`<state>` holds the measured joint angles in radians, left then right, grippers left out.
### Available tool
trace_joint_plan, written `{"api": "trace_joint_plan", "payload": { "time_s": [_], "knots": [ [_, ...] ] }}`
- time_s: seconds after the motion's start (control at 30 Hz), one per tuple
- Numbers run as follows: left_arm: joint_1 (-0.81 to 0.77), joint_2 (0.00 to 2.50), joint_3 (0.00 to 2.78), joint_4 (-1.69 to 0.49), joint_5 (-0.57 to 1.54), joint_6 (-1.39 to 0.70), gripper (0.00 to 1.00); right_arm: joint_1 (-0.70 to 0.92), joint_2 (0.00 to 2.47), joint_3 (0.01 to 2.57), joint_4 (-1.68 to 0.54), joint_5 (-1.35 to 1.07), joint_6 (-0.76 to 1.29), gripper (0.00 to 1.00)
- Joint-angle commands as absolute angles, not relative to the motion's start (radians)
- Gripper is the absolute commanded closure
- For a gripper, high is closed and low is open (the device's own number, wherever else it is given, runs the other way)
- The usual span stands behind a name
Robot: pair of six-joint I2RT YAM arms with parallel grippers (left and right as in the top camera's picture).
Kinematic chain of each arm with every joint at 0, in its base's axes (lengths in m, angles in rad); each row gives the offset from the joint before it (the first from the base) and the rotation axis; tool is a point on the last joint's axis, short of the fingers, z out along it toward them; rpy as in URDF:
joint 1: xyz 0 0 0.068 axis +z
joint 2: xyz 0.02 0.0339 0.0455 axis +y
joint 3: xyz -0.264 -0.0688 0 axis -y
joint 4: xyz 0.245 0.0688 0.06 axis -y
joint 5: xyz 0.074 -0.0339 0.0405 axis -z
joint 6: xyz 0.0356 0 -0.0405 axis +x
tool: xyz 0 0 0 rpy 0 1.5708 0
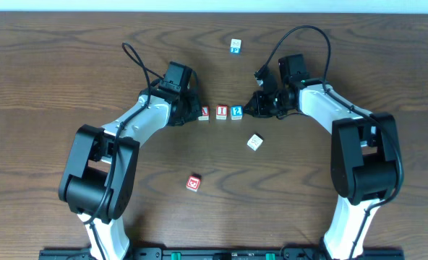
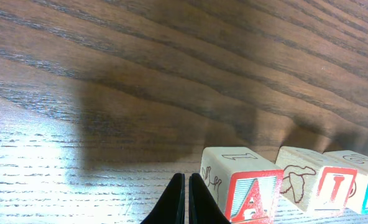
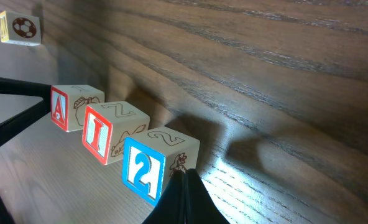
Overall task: Spell out Ai2
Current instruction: 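Push the A, I, 2 blocks together with both grippers to align them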
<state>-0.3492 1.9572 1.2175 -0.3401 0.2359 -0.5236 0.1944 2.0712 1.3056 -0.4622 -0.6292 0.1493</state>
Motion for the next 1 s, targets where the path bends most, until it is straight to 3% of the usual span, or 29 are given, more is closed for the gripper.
{"api": "trace_joint_plan", "payload": {
  "time_s": [0.0,0.97],
  "knots": [
    [-0.344,1.981,1.213,-0.339,0.222,-0.516,0.94,0.211,2.086,1.305,-0.460,-0.628,0.163,0.99],
    [-0.347,2.024,1.213,-0.276,0.294,-0.500,0.94,0.262,2.088,1.305,-0.443,-0.586,0.187,0.99]
  ]
}}
